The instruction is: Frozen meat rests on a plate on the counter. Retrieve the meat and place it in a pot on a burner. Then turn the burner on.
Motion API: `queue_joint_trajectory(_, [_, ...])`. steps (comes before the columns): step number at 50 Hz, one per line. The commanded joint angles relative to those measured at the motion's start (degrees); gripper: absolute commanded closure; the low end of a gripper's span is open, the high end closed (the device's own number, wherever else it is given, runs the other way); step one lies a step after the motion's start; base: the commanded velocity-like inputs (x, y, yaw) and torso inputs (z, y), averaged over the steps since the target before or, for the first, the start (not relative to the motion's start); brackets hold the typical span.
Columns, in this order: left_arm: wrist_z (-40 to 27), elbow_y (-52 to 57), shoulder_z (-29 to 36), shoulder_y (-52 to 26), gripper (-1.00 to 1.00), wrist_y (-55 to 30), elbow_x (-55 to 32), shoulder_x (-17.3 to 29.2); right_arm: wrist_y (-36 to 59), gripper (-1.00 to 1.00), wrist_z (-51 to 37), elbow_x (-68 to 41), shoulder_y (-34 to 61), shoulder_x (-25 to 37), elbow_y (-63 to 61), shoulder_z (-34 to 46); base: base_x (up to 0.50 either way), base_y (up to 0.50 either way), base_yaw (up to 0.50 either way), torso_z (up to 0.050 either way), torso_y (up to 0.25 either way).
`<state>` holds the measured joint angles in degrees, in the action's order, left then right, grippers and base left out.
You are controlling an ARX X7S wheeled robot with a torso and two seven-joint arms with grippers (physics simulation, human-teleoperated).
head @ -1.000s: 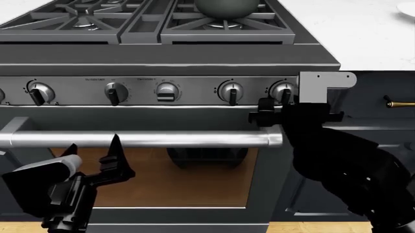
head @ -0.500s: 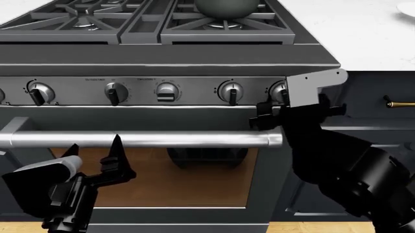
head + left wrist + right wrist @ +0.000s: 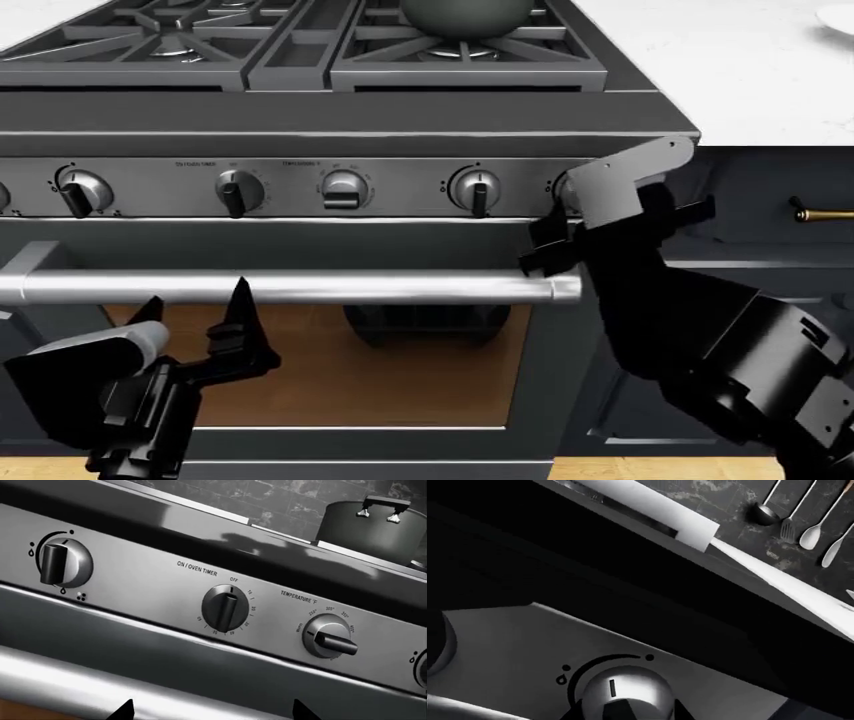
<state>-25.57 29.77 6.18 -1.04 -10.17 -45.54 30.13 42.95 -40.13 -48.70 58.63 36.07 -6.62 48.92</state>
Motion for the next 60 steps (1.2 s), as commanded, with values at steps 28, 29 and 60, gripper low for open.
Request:
queue_joint_trajectory(28, [-0.02,0.20,0.16,0.03,-1.00,0.29,-0.52,0.30,3.89,1.00,4.00,12.85,6.43,1.72,-1.48,7.73,0.01,0.00,0.00,0.000,0.000])
queue_joint_trajectory(29, [-0.02,0.20,0.16,0.03,-1.00,0.29,-0.54,0.31,3.97,1.00,4.04,13.22,6.57,1.77,-1.56,8.06,0.02,0.00,0.00,0.000,0.000])
queue_joint_trajectory(60, [-0.39,1.20,0.19,0.24,-1.00,0.48,-0.98,0.66,7.28,-1.00,2.73,12.35,6.50,2.64,-5.07,8.18,0.00,0.00,0.00,0.000,0.000])
